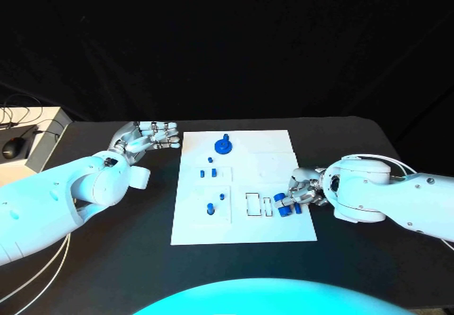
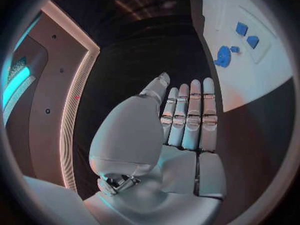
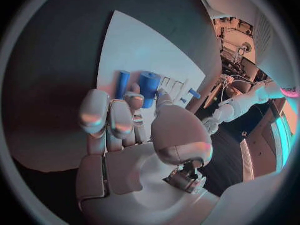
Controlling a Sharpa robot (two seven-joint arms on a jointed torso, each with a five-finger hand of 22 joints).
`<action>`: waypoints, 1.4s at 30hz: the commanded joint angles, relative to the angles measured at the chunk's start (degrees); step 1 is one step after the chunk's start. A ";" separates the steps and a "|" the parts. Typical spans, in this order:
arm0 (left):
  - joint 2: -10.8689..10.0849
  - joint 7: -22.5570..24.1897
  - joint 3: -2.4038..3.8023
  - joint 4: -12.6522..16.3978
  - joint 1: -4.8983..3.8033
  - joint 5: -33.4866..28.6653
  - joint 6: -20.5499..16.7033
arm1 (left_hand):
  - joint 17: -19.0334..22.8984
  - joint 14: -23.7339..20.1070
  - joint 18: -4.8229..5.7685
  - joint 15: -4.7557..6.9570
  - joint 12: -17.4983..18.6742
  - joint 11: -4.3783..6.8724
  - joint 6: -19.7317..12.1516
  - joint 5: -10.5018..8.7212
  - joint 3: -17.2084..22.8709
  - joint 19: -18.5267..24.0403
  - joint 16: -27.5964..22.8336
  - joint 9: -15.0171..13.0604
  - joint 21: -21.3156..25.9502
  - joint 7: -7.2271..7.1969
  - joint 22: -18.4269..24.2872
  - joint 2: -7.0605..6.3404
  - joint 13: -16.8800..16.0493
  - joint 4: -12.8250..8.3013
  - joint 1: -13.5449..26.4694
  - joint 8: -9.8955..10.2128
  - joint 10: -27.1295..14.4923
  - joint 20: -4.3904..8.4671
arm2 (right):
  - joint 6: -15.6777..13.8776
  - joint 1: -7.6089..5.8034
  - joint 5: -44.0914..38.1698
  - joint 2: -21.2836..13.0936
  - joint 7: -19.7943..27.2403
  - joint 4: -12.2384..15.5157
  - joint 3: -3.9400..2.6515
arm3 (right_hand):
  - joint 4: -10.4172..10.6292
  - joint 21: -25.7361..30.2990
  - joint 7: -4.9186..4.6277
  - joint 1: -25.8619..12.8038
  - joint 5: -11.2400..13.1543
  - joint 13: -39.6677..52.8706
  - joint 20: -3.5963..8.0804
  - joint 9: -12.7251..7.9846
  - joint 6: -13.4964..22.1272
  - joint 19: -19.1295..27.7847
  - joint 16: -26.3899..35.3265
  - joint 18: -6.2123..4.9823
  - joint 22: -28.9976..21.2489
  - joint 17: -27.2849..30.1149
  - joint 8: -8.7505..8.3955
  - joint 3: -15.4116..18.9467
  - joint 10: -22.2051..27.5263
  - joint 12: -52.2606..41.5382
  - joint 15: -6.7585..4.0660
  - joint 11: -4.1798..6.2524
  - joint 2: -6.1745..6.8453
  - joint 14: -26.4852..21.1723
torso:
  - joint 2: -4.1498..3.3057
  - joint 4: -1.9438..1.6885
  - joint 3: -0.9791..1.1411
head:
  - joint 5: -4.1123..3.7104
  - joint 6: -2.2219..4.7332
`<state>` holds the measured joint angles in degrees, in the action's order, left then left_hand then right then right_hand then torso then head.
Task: Assemble the parts on the task board
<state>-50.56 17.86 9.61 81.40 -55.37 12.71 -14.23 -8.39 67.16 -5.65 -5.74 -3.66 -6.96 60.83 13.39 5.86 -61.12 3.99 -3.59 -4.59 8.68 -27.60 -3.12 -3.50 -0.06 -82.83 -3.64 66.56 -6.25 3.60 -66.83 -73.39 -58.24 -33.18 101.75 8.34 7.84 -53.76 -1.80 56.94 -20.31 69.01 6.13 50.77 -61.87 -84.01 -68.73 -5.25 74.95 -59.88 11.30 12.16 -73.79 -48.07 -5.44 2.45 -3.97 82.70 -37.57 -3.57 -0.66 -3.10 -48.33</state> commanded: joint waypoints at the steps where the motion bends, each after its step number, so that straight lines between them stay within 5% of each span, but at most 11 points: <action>1: -0.05 0.37 0.04 0.15 0.01 -0.26 0.82 | -0.09 -0.09 0.26 -0.01 0.03 0.00 -0.40 0.02 -0.13 -0.17 0.14 0.01 0.20 0.12 0.08 -0.25 0.03 0.34 0.25 -0.01 -0.31 -0.12 | 1.66 0.35 -1.60 0.37 -0.33 -0.19 0.03 | 0.36 -0.12 0.04 -0.46 0.28 0.03 0.15 0.10 -0.41 -3.43 -0.30 1.01 7.36 -0.05 -0.07 -0.08 0.09 -0.19 -0.12 -0.20 0.32 0.33 | -0.03 -0.03 0.00 | 0.10 -0.02; 8: -0.04 0.32 0.04 0.21 0.01 -0.27 0.80 | -0.09 -0.09 0.26 -0.01 0.03 0.00 -0.40 0.02 -0.13 -0.17 0.14 0.01 0.20 0.12 0.08 -0.25 0.03 0.34 0.25 -0.01 -0.31 -0.12 | 1.72 0.86 -3.25 1.11 -0.36 -0.65 0.05 | 0.32 -0.19 0.01 -0.60 0.46 -0.02 0.16 0.25 -0.34 -3.39 -0.29 1.03 7.37 -0.13 -0.06 0.01 0.15 -0.12 -0.12 -0.21 0.58 0.34 | -0.05 -0.02 -0.06 | -0.04 -0.10; 25: -0.11 0.30 0.04 0.32 0.01 -0.30 0.68 | -0.11 -0.11 0.25 -0.01 0.02 -0.03 -0.50 0.03 -0.23 -0.20 0.16 0.02 0.26 0.17 0.30 -0.26 0.03 0.46 0.20 0.00 -0.35 -0.17 | 2.73 1.62 -8.00 2.22 -0.30 -1.88 0.18 | 0.38 -0.40 -0.93 -1.52 0.37 -0.90 -0.50 -1.55 0.25 -3.00 -0.09 0.83 7.42 -1.58 -2.64 -3.02 2.00 0.56 0.51 -0.95 5.44 0.37 | -0.06 -0.10 -0.16 | -0.13 -0.49; 35: -0.13 0.30 0.04 0.32 0.01 -0.36 0.61 | -0.11 -0.11 0.25 -0.01 0.02 -0.03 -0.50 0.03 -0.23 -0.20 0.16 0.02 0.26 0.17 0.30 -0.26 0.03 0.46 0.20 0.00 -0.35 -0.17 | 1.40 1.73 -6.82 2.29 0.02 -1.70 0.22 | -3.61 -0.87 -0.75 0.58 -8.70 -1.23 -0.31 -1.33 0.06 -3.05 -0.05 0.94 7.50 -1.93 -2.40 -2.32 1.77 0.29 0.34 -0.75 3.44 0.50 | -0.07 -0.11 -0.19 | -0.18 -0.54; 42: -0.14 0.23 0.04 0.28 0.01 -0.39 0.55 | -0.16 -0.10 0.21 0.00 0.01 -0.03 -0.53 0.01 -0.36 -0.34 0.19 0.01 0.25 0.20 0.77 -0.20 0.03 0.71 0.10 -0.01 -0.31 -0.18 | -3.66 1.65 -1.08 1.76 0.46 -0.96 0.21 | -5.88 -1.73 -0.36 1.45 -16.03 -1.39 -0.11 -0.81 -0.30 -3.11 0.00 1.11 7.66 -1.93 -1.70 -2.57 1.51 0.25 0.09 -0.44 1.53 0.53 | -0.07 -0.09 -0.19 | -0.09 -0.40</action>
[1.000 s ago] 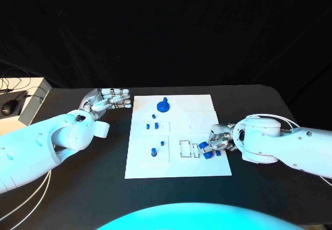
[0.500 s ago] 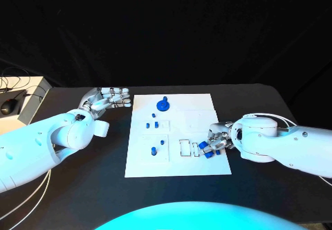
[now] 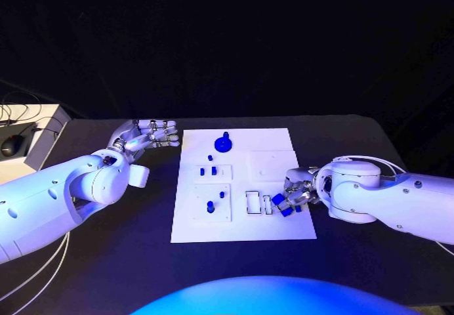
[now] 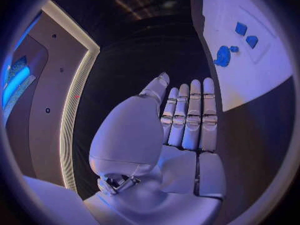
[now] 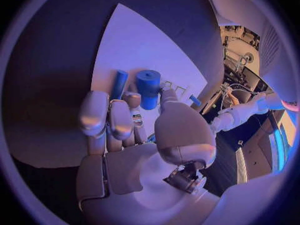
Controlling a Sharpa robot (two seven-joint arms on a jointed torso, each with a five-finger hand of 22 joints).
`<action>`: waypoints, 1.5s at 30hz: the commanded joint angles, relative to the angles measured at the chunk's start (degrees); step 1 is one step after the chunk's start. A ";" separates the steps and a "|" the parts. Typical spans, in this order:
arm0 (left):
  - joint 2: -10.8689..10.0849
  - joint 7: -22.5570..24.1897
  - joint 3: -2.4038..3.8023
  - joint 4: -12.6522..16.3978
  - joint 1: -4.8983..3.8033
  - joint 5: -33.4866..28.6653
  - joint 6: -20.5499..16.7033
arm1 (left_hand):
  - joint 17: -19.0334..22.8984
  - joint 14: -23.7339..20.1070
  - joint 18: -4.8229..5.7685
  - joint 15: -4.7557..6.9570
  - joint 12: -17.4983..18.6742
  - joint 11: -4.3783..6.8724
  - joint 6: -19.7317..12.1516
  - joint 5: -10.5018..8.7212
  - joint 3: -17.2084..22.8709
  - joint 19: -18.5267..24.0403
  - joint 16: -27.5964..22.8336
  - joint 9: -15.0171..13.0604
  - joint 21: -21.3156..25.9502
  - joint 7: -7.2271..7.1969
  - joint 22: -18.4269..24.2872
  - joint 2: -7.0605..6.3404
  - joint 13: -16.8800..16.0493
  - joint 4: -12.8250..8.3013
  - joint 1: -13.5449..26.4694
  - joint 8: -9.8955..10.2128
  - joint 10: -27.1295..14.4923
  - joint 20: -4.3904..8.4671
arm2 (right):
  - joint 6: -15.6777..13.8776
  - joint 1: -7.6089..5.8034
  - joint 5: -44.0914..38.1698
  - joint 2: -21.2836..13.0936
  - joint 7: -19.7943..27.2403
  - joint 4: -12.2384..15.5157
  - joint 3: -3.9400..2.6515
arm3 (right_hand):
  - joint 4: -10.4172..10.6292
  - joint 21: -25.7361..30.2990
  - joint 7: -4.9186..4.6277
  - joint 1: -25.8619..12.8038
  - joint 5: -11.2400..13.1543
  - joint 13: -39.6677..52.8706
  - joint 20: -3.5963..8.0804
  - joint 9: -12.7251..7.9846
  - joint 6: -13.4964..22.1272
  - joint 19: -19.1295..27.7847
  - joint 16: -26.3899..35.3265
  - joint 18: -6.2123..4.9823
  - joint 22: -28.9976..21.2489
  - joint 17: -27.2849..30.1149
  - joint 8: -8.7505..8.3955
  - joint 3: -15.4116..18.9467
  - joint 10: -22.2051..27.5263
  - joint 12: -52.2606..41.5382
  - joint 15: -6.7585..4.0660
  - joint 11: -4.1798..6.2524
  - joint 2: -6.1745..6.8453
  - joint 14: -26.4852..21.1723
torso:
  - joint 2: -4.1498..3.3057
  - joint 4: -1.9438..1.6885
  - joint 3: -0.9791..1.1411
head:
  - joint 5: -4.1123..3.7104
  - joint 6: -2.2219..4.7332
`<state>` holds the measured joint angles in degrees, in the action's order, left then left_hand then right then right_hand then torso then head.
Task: Assemble the parts on the task board
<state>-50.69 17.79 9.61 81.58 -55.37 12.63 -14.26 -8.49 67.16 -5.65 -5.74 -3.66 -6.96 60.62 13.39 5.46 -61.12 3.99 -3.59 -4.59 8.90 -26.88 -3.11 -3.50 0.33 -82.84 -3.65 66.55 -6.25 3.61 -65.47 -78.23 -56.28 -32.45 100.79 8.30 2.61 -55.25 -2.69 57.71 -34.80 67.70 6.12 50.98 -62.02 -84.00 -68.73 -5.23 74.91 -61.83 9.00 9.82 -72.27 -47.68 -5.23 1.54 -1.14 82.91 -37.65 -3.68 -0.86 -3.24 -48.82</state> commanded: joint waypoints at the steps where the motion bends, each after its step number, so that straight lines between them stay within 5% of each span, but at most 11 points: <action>1: -0.02 0.29 0.04 0.09 0.01 -0.31 0.56 | -0.05 -0.10 0.21 0.00 0.01 -0.03 -0.32 0.01 0.04 -0.35 0.19 0.01 0.25 -0.01 0.05 -0.20 0.03 0.32 0.10 -0.01 -0.31 -0.18 | -4.59 0.22 4.84 -0.33 -0.21 0.16 0.24 | -0.88 -0.40 0.59 0.69 -2.06 -0.09 -0.06 -0.91 -0.15 -3.12 -0.03 1.12 7.73 -0.02 0.72 -0.23 -0.07 -0.16 -0.15 0.52 -1.40 0.34 | 0.01 0.02 0.00 | 0.05 0.09; 8: -0.01 0.24 0.04 0.04 0.01 -0.38 0.56 | -0.05 -0.10 0.21 0.00 0.01 -0.03 -0.32 0.01 0.04 -0.35 0.19 0.01 0.25 -0.01 0.05 -0.20 0.03 0.32 0.10 -0.01 -0.31 -0.18 | -8.34 -0.85 10.97 -0.92 -0.05 1.13 0.21 | -2.20 -0.72 0.69 0.40 -3.27 -0.24 0.08 -0.66 0.06 -3.05 0.02 1.23 7.74 0.01 1.09 -0.20 -0.10 -0.05 -0.23 0.61 -1.85 0.35 | -0.02 0.00 -0.03 | 0.00 0.12; 23: 0.05 0.15 0.04 0.09 0.01 -0.41 0.51 | -0.08 -0.05 0.21 0.02 0.03 -0.01 -0.27 0.04 0.05 -0.43 0.21 0.01 0.21 0.03 0.27 -0.20 0.04 0.47 0.07 -0.01 -0.26 -0.16 | -9.86 -3.80 19.61 -0.51 -0.27 2.76 0.12 | -2.43 -0.89 0.66 -0.02 -3.22 -0.33 0.06 -0.73 0.14 -3.01 0.11 1.24 7.76 0.07 1.13 -0.14 -0.02 0.05 -0.20 0.58 -2.06 0.33 | -0.04 -0.05 -0.11 | 0.14 0.45; 45: -0.09 0.13 0.04 0.35 0.01 -0.42 0.53 | -0.07 -0.03 0.24 0.01 0.02 -0.04 -0.34 0.02 0.09 -0.47 0.20 0.02 0.17 0.15 0.55 -0.24 0.03 0.67 0.03 -0.01 -0.24 -0.14 | -8.98 -2.35 18.43 5.15 -0.52 -0.32 0.45 | -2.56 -0.57 0.60 -0.41 -1.83 -0.42 0.02 -0.76 0.24 -2.89 0.33 1.19 7.68 0.28 1.20 -0.04 0.14 0.13 -0.16 0.52 -2.36 0.29 | -0.07 -0.11 -0.12 | 0.50 0.20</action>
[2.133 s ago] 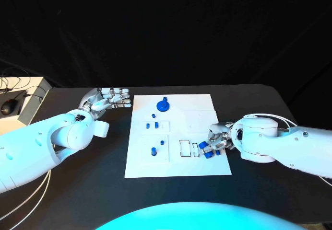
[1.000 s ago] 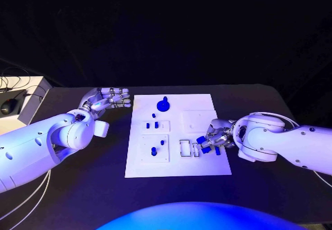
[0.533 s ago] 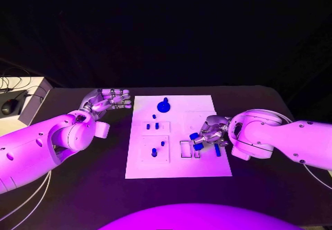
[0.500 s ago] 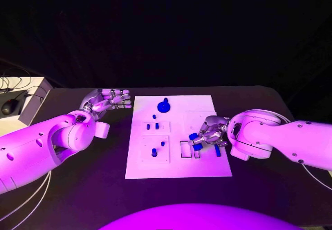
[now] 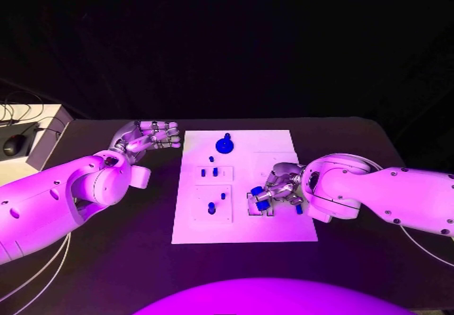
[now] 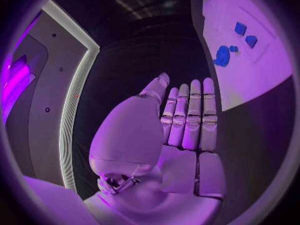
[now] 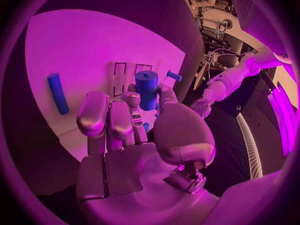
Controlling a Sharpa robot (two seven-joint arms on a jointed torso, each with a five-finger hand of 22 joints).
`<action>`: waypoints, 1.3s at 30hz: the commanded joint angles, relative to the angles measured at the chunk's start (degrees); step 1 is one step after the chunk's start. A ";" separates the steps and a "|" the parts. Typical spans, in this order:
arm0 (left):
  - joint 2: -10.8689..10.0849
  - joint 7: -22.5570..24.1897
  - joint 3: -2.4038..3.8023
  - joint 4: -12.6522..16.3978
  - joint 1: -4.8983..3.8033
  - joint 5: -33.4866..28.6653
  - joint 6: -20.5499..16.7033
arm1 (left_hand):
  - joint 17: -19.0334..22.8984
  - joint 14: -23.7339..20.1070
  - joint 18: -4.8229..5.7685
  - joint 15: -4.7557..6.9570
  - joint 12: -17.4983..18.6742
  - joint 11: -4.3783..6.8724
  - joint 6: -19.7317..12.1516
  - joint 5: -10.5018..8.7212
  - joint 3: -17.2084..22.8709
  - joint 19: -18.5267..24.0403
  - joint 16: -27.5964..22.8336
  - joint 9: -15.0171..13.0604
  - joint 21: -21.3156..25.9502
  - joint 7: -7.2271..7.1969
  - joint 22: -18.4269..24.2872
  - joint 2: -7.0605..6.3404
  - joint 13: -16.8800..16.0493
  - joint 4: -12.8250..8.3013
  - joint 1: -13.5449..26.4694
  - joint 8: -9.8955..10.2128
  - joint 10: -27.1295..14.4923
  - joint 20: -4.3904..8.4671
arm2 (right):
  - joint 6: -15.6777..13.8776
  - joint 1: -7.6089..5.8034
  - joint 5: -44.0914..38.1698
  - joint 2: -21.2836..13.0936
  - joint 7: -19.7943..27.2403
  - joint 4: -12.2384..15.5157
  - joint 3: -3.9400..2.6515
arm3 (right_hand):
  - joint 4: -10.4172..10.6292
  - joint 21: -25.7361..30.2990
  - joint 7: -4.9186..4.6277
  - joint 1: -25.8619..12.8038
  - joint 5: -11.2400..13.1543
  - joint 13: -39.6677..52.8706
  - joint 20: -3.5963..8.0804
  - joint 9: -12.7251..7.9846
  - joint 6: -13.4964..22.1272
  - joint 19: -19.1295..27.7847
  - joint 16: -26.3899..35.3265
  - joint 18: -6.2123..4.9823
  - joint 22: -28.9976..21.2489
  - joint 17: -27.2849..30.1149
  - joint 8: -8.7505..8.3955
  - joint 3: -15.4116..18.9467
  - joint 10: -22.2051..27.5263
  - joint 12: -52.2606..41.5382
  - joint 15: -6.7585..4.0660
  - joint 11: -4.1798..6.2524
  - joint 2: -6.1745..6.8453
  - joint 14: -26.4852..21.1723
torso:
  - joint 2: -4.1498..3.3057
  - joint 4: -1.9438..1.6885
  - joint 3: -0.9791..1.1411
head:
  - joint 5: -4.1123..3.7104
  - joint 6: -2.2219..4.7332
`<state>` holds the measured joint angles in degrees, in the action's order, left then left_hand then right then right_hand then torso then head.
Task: Assemble the parts on the task board
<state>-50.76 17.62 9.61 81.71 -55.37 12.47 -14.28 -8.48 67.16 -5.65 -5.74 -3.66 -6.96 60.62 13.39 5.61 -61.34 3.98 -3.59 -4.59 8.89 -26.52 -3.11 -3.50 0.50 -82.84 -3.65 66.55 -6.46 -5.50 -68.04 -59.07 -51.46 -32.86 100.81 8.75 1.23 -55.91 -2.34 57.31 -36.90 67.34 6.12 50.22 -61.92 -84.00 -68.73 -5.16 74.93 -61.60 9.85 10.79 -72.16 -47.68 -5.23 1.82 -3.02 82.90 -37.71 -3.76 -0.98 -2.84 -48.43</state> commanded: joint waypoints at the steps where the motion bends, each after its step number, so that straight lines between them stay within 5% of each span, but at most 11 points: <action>1: -0.05 0.30 0.04 0.23 0.01 -0.25 0.54 | -0.09 -0.03 0.24 0.01 0.02 -0.04 -0.34 0.02 -0.06 -0.26 0.20 0.02 0.17 0.15 0.19 -0.25 0.03 0.49 0.03 -0.01 -0.24 0.07 | 0.15 0.31 -0.76 0.41 -0.12 -0.41 0.00 | -1.19 0.09 0.25 -0.01 0.27 -0.06 0.03 0.00 0.13 -2.90 0.33 1.12 7.66 0.05 0.36 -1.02 0.03 0.13 -0.16 0.24 -0.48 0.30 | -0.01 -0.04 -0.01 | 0.14 -0.21; 20: -0.38 0.28 0.04 0.34 0.00 -0.28 0.41 | -0.09 -0.03 0.24 0.01 0.02 -0.04 -0.34 0.02 -0.06 -0.26 0.20 0.02 0.17 0.15 0.19 -0.25 0.03 0.49 0.03 -0.01 -0.24 0.07 | 1.79 0.76 -1.35 0.76 -0.29 -0.81 0.00 | -1.10 0.10 0.19 -0.39 1.53 -0.17 0.01 -0.05 0.14 -2.89 0.42 1.11 7.66 0.14 0.40 -0.67 0.08 0.15 -0.15 0.20 -0.30 0.31 | -0.01 0.02 0.00 | 0.54 -0.45; 33: -0.53 0.23 0.04 0.48 0.00 -0.28 0.30 | -0.09 -0.03 0.25 0.02 0.02 -0.04 -0.34 0.03 -0.05 -0.27 0.20 0.02 0.16 0.16 0.27 -0.25 0.03 0.53 0.00 -0.01 -0.23 0.07 | 0.61 0.87 -2.06 1.23 -0.38 -1.50 0.01 | 1.16 0.31 0.14 -1.67 13.81 -0.51 -0.08 0.10 0.21 -2.88 0.60 1.06 7.63 0.26 0.57 0.56 0.16 0.38 -0.06 0.08 0.95 0.27 | -0.04 -0.05 -0.01 | 0.60 -0.56; 39: -0.58 0.22 0.04 0.50 0.00 -0.28 0.25 | -0.08 -0.03 0.25 0.02 0.02 -0.03 -0.33 0.05 -0.04 -0.30 0.20 0.02 0.13 0.16 0.46 -0.25 0.03 0.62 -0.06 -0.01 -0.23 0.08 | 0.10 0.91 -2.29 1.30 -0.39 -1.67 0.02 | 2.75 0.34 0.10 -1.86 16.43 -0.61 -0.12 0.09 0.25 -2.90 0.64 1.05 7.64 0.23 0.58 0.24 0.20 0.38 -0.03 0.05 1.68 0.30 | -0.01 0.00 -0.01 | 0.66 -0.59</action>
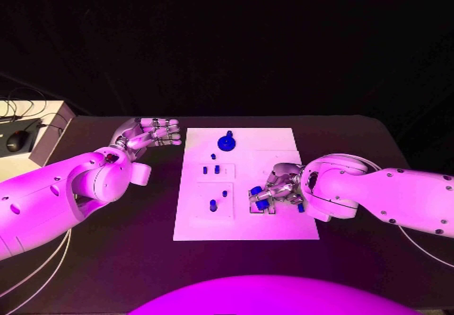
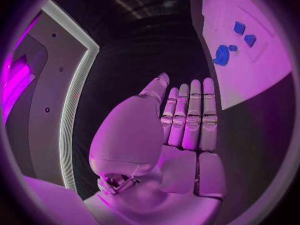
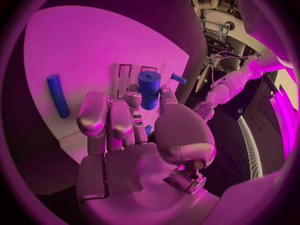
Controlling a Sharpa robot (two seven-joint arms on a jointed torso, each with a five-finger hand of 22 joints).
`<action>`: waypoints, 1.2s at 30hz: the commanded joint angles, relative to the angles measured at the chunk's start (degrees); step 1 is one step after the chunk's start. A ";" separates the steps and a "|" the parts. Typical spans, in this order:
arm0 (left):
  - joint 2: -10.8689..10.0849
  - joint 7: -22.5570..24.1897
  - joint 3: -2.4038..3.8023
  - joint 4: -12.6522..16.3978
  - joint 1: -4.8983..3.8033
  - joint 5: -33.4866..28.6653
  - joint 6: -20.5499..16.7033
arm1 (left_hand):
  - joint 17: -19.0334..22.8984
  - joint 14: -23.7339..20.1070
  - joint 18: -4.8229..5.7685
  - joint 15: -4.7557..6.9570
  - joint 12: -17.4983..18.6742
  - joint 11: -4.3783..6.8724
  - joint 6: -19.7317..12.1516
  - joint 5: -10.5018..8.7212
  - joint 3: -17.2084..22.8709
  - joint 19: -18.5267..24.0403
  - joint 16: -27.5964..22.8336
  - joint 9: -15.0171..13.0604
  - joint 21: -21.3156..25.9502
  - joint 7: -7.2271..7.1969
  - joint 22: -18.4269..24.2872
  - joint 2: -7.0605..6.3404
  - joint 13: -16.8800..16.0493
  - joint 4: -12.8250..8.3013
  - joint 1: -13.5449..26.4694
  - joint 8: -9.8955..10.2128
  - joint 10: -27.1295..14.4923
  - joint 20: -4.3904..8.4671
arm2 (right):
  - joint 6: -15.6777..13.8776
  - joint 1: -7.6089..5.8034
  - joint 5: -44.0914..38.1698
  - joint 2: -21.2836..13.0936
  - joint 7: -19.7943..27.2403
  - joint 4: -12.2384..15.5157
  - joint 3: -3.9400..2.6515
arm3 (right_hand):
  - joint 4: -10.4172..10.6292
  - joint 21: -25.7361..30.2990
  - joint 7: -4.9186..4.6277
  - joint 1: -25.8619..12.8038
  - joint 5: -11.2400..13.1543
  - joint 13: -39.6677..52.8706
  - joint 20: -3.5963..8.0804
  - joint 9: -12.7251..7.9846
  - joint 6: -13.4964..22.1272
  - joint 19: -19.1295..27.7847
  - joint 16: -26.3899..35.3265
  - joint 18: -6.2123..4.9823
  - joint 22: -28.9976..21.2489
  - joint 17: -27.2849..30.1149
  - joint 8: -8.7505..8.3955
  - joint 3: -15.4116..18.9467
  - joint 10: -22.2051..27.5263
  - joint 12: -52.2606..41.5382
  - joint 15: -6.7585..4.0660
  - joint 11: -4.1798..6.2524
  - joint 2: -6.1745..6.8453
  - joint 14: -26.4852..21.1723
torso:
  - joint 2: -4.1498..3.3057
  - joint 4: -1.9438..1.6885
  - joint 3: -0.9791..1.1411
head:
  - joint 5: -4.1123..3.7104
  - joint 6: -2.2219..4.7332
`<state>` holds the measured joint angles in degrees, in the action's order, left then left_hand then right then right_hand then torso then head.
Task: Assemble the parts on the task board
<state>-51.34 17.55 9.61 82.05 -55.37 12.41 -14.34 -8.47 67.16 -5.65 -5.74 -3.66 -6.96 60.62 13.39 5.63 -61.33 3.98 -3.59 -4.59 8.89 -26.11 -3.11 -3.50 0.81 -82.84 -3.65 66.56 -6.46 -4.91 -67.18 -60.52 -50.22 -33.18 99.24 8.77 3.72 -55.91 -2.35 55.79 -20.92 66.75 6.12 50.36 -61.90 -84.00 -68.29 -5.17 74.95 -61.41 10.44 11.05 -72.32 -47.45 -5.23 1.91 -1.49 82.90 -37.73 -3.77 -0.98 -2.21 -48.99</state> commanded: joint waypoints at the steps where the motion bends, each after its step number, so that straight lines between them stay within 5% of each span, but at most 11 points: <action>1: -0.01 0.29 0.04 0.19 0.00 -0.23 0.30 | -0.09 -0.03 0.25 0.02 0.02 -0.03 -0.33 0.05 -0.05 -0.30 0.20 0.01 0.14 0.16 0.05 -0.25 0.03 0.32 -0.06 -0.01 -0.23 0.07 | -0.58 0.05 -0.87 0.09 -0.08 -0.14 -0.01 | 0.56 0.36 0.12 -0.42 0.83 -0.05 -0.12 -0.06 0.23 -2.89 0.20 1.06 7.61 0.04 0.00 -0.09 0.38 0.16 -0.03 -0.05 0.28 0.30 | 0.01 0.01 -0.01 | 0.03 -0.03; 20: -0.07 0.04 0.04 0.25 0.00 -0.28 0.35 | -0.09 0.02 0.20 0.03 0.02 -0.04 -0.32 0.03 -0.06 -0.47 0.23 0.02 0.04 0.21 0.17 -0.26 0.04 0.39 -0.10 -0.01 -0.22 0.12 | -2.05 0.13 -1.44 0.28 0.01 -0.37 0.01 | 2.29 0.32 0.11 -0.90 3.82 -0.12 -0.13 -0.13 0.22 -2.88 0.37 1.08 7.63 0.15 0.01 -0.62 0.40 0.10 -0.01 -0.05 1.07 0.28 | 0.01 -0.01 -0.01 | -0.05 -0.04; 25: -0.08 0.03 0.04 0.25 0.00 -0.28 0.48 | -0.08 0.03 0.19 0.04 0.02 -0.03 -0.31 0.03 -0.06 -0.49 0.23 0.01 0.03 0.19 0.19 -0.27 0.03 0.38 -0.13 -0.01 -0.21 0.13 | -2.64 0.17 -1.63 0.28 0.07 -0.27 0.01 | 4.68 0.38 0.10 -1.35 7.07 -0.18 -0.15 -0.23 0.22 -2.86 0.42 1.07 7.62 0.16 -0.01 -2.13 0.43 0.09 -0.02 -0.09 2.65 0.27 | 0.00 -0.01 0.00 | -0.05 -0.02; 36: -0.09 0.02 0.04 0.24 0.00 -0.28 0.79 | -0.06 0.03 0.18 0.06 0.03 -0.02 -0.28 0.05 0.13 -0.49 0.22 0.02 0.01 0.19 0.20 -0.11 0.04 0.28 -0.37 0.00 -0.20 0.16 | -5.23 0.29 -1.71 0.00 0.29 0.21 0.01 | 7.95 0.19 0.01 -1.65 9.43 -0.90 -0.21 -0.28 0.37 -2.85 0.70 1.09 7.68 0.10 0.04 -3.76 0.82 0.82 0.06 -0.13 4.60 0.27 | 0.00 -0.01 0.00 | 0.03 0.00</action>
<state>-51.43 17.31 9.61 82.15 -55.37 12.36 -14.30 -8.47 67.16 -5.65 -5.74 -3.66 -6.96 60.62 13.39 5.62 -61.53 3.98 -3.59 -4.59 8.89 -25.99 -3.11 -3.50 0.80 -82.84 -3.64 66.55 -6.26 -8.62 -66.97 -61.59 -50.15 -33.15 99.27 8.79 11.32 -55.69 -2.35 54.30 -11.73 65.89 6.12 50.09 -61.91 -84.00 -67.62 -5.17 74.92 -61.27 10.42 7.25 -71.63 -46.79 -5.23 1.73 2.55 82.90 -37.72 -3.76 -0.98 -2.21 -49.02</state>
